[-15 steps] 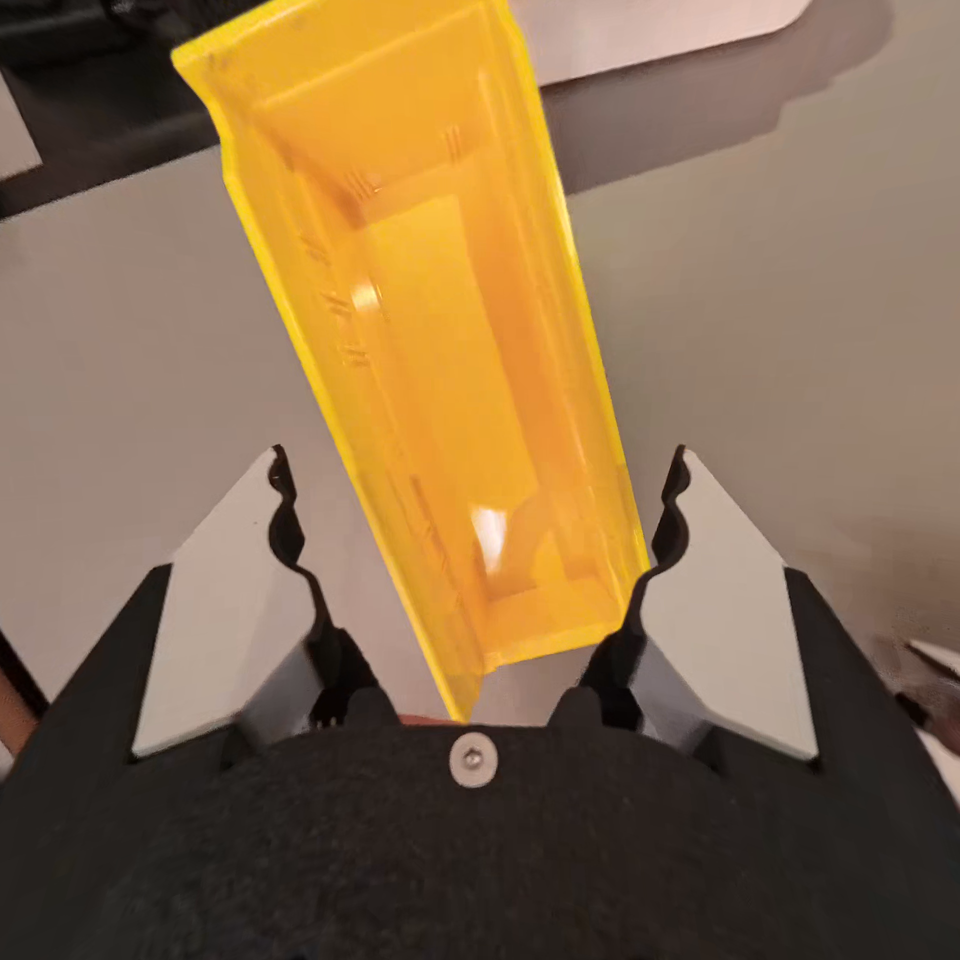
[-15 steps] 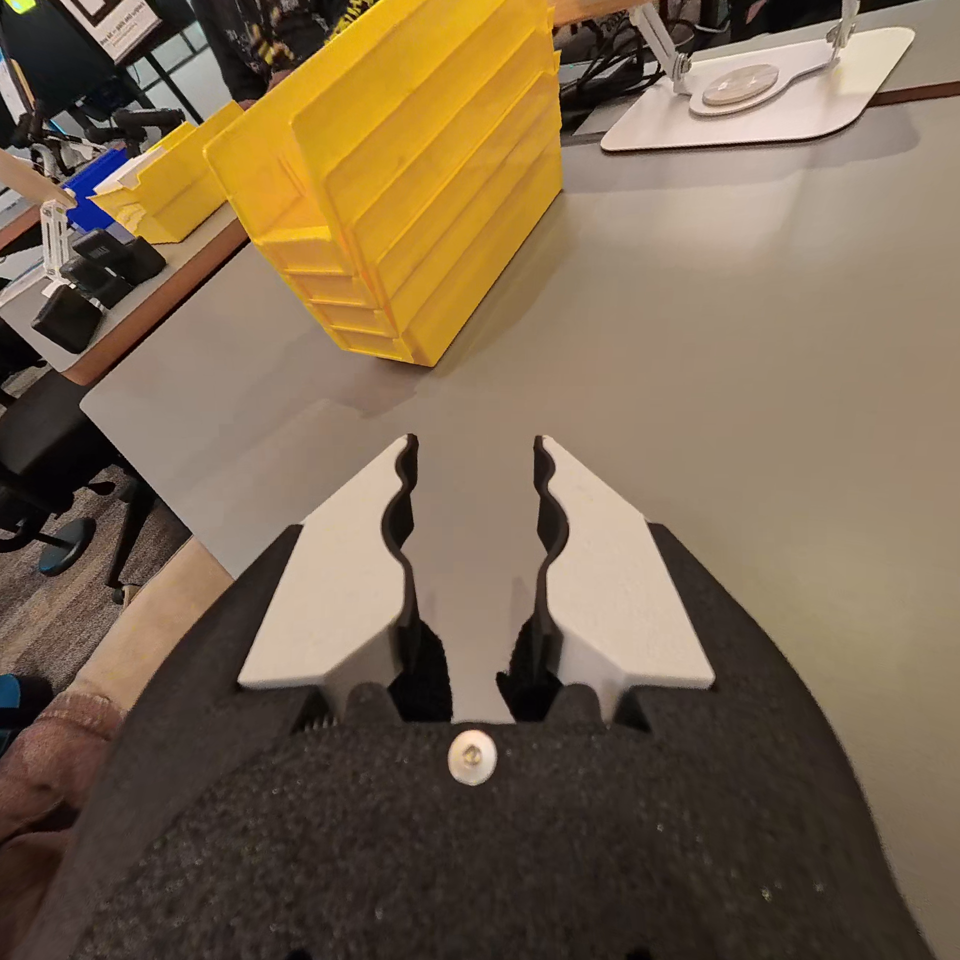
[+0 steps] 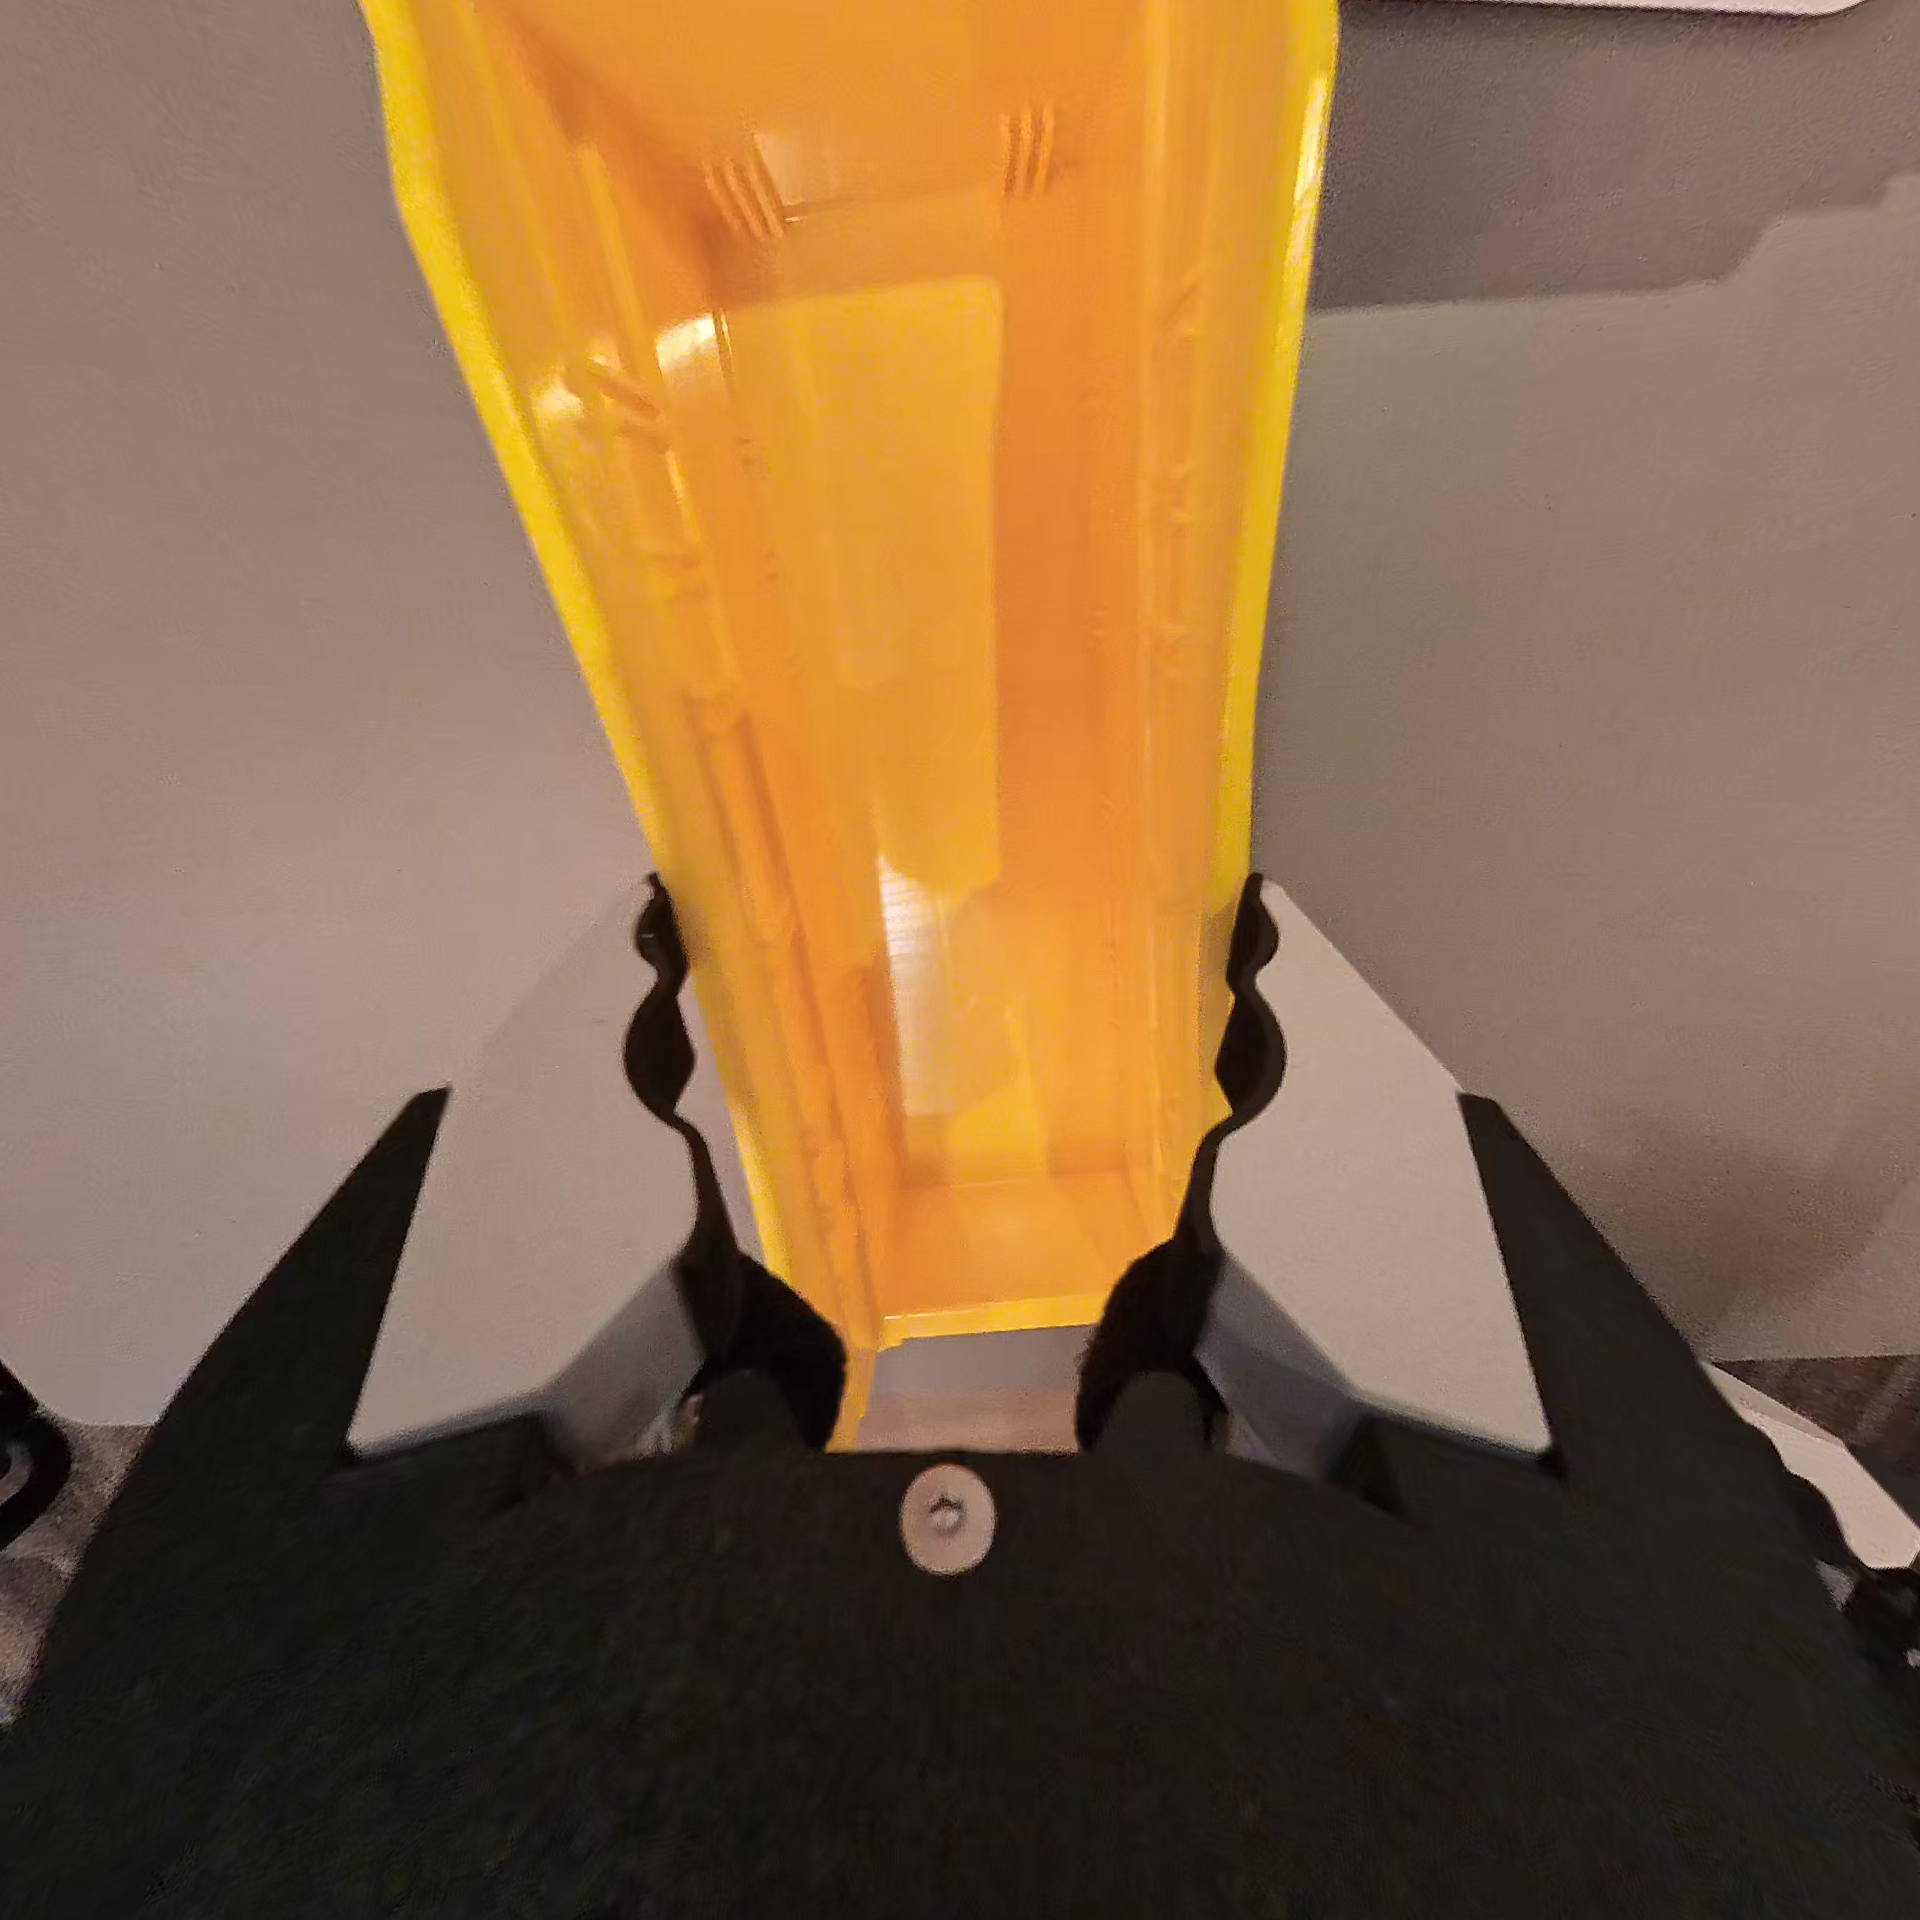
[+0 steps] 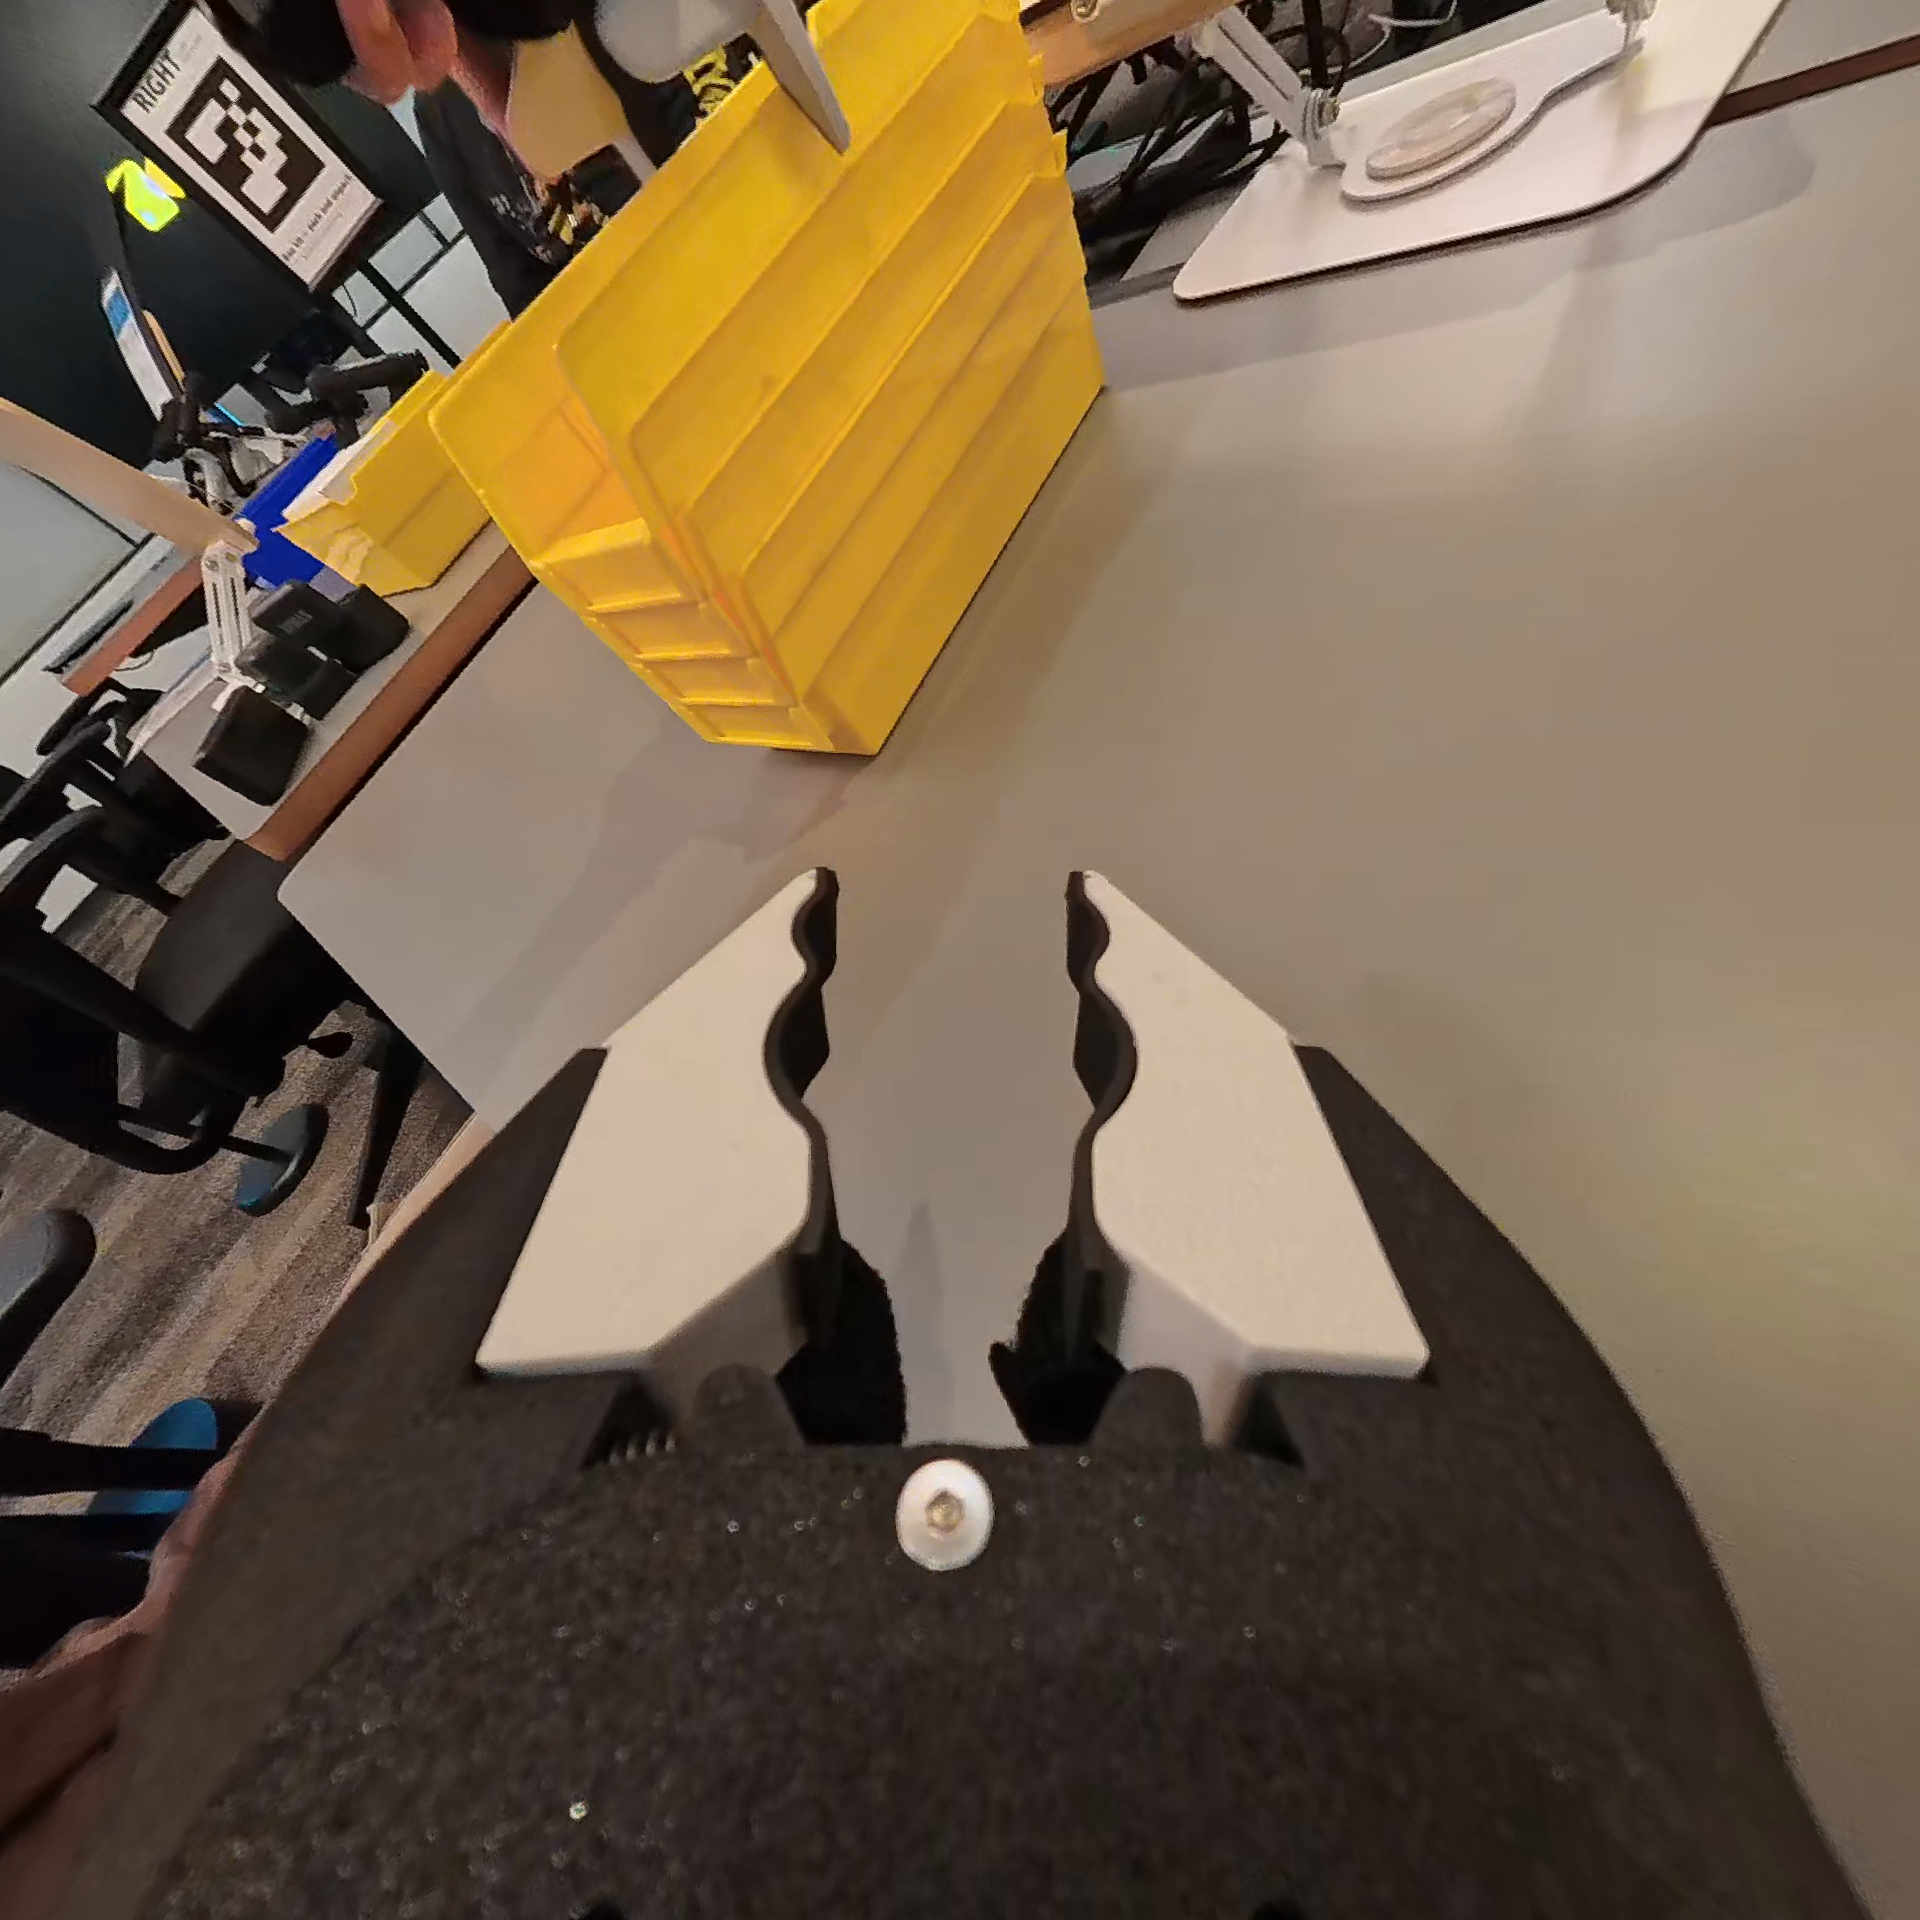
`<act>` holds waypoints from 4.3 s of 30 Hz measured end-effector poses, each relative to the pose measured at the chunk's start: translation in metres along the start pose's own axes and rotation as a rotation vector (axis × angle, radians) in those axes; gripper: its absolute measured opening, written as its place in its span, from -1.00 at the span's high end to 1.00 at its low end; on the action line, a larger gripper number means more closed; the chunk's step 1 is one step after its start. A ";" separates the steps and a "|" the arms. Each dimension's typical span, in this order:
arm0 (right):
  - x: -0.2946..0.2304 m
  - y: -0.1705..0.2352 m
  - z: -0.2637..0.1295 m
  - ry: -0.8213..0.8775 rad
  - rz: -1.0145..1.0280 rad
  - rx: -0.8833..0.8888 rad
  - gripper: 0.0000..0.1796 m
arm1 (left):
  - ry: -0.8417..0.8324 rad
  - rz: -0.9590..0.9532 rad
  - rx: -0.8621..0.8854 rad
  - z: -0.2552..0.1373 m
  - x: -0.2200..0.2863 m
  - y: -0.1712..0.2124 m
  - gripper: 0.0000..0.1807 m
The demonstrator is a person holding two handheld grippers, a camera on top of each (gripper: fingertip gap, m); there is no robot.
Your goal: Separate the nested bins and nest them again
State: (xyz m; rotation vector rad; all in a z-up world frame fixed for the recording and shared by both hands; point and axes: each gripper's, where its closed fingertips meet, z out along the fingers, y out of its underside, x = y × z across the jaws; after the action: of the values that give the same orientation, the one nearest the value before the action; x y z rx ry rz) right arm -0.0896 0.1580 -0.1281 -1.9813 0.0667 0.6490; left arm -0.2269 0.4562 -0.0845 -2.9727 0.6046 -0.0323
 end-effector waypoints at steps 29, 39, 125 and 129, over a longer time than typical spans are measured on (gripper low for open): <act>-0.008 0.005 0.008 0.001 -0.044 -0.034 0.52 | 0.079 0.146 -0.040 -0.154 -0.008 0.024 -0.02; -0.006 0.009 0.008 0.004 -0.043 -0.050 0.51 | -0.029 0.036 -0.085 -0.141 -0.112 0.029 -0.05; -0.076 -0.127 0.269 0.511 0.084 -0.756 -0.54 | 0.258 0.416 1.147 -0.005 -0.029 0.285 -0.17; -0.064 -0.121 0.287 0.611 0.040 -0.768 -0.52 | 0.237 0.448 1.111 0.004 -0.025 0.286 -0.17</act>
State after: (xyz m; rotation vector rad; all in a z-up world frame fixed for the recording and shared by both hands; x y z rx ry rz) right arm -0.2249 0.4442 -0.0997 -2.8726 0.2577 0.0469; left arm -0.3606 0.2051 -0.1197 -1.7404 0.8797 -0.5006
